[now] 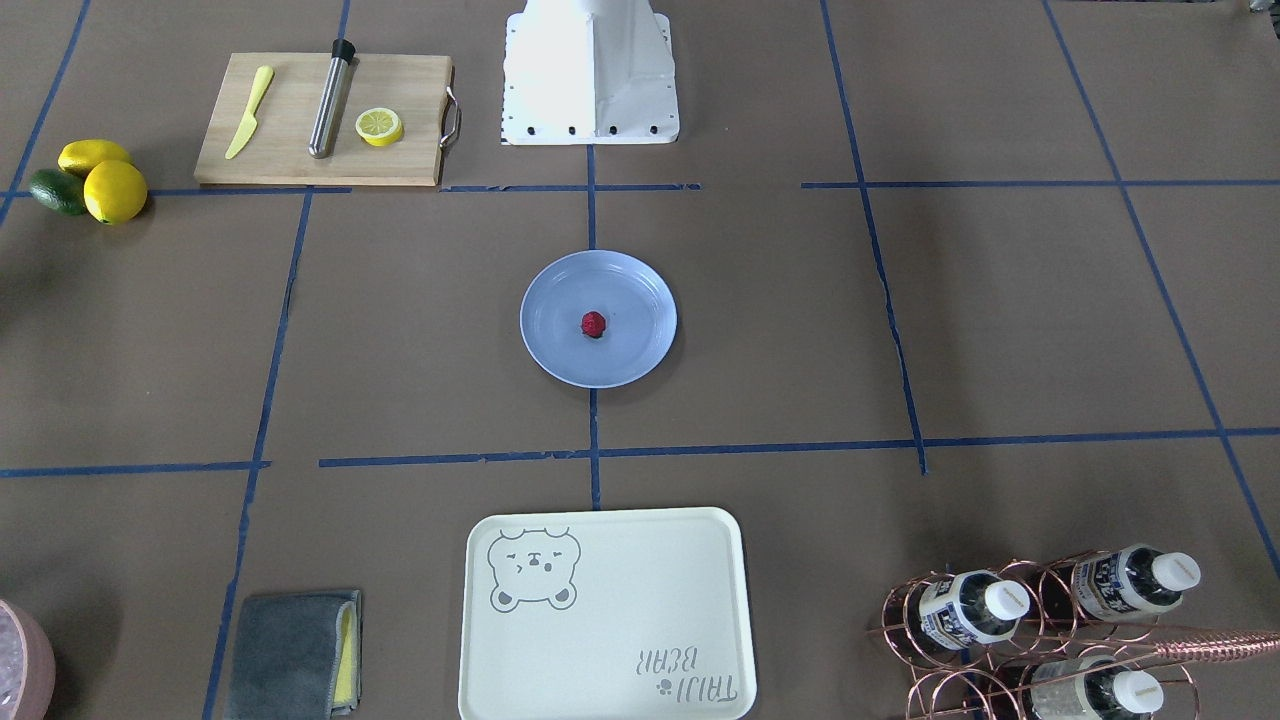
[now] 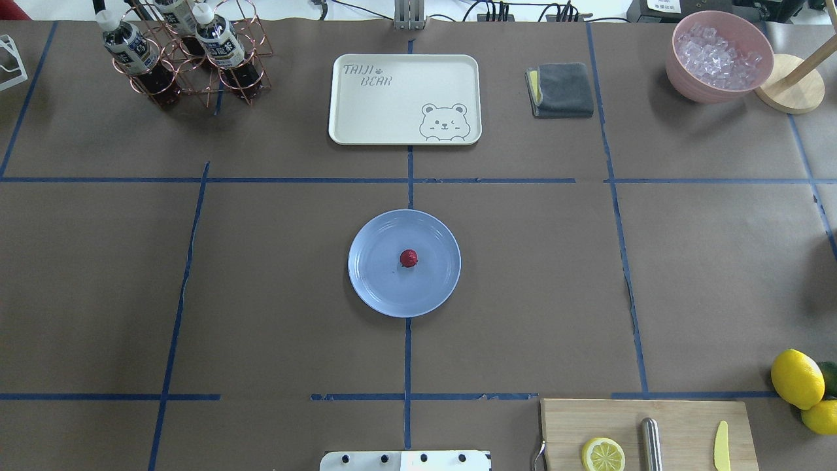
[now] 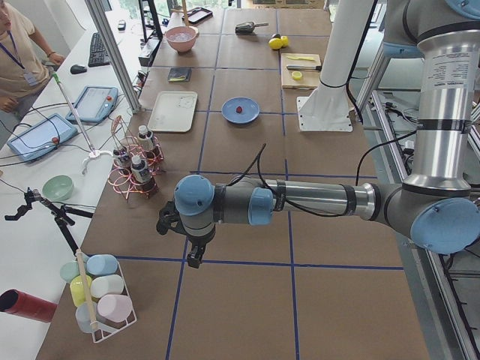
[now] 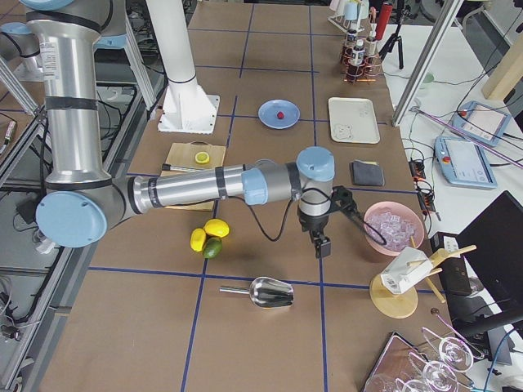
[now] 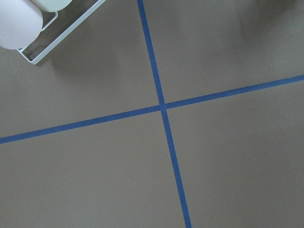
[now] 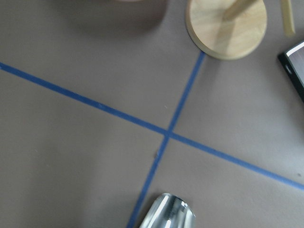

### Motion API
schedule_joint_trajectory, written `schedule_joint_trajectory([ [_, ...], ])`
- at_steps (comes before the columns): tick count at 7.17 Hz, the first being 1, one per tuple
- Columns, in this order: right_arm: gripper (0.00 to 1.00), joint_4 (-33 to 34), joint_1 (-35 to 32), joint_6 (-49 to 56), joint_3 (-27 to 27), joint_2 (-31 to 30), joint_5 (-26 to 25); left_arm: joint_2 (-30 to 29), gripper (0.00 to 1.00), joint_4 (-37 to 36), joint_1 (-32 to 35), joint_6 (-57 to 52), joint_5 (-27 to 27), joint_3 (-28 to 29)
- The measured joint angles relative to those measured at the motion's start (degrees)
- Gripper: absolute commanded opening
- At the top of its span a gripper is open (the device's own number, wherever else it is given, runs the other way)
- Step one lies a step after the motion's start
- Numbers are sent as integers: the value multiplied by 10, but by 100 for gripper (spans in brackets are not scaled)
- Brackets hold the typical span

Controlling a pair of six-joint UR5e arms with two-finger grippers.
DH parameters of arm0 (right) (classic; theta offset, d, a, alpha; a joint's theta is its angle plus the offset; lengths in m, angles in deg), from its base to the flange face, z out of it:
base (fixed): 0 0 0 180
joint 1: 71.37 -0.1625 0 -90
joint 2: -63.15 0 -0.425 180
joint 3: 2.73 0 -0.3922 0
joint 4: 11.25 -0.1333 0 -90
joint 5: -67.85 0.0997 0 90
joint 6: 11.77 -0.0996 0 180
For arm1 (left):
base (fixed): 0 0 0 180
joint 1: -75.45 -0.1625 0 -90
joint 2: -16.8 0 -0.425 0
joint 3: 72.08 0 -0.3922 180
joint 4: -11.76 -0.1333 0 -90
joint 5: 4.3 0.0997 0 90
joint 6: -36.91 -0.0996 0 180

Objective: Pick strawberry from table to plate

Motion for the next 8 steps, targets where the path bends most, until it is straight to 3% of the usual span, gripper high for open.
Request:
schedule_joint_trajectory([
  [2,100,-16,-63,10,27,-44,23,13,100,-1,0,0,-2,-11],
  [8,100,-20,-74,9,49,-68,53,33,100,-1,1,0,-6,-25],
])
